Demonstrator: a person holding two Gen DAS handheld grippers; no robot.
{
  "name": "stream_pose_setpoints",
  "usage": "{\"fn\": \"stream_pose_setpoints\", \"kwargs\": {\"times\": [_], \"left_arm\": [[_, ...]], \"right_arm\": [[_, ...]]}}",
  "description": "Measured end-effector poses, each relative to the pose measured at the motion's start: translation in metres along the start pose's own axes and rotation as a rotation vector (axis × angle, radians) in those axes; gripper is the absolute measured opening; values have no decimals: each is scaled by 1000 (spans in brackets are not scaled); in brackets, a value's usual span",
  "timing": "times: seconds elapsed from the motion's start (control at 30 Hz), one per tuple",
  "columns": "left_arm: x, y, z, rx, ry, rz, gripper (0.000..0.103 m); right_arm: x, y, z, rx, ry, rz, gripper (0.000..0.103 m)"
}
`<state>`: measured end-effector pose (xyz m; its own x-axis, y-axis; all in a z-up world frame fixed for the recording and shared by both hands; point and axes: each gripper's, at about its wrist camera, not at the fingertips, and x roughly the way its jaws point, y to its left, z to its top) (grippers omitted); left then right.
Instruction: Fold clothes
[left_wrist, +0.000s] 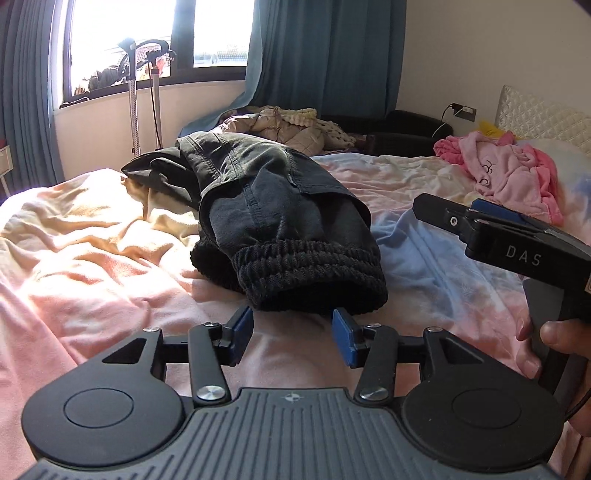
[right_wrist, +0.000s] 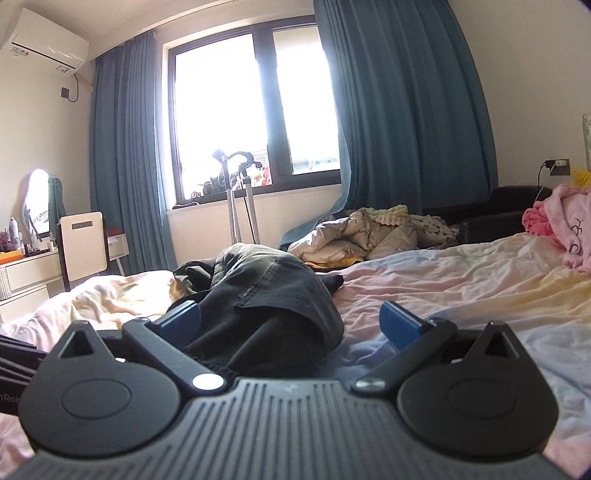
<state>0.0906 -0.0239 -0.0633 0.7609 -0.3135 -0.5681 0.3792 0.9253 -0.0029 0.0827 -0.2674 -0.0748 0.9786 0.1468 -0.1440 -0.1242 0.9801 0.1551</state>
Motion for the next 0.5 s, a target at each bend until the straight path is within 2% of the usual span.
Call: {"fn": "stream_pose_setpoints", "kwargs": {"times": [0.13, 0.33, 0.5], "left_arm": [[-18, 11, -14, 8, 13, 30, 52], [-29, 20, -16, -114, -92, 105, 53], [-37, 34, -9, -247, -184, 169, 53]], "right_arm": [[1, 11, -2, -28, -4, 50, 103], [-2, 35, -7, -90, 4, 158, 103], [12, 51, -20, -225, 70, 108, 103]]}}
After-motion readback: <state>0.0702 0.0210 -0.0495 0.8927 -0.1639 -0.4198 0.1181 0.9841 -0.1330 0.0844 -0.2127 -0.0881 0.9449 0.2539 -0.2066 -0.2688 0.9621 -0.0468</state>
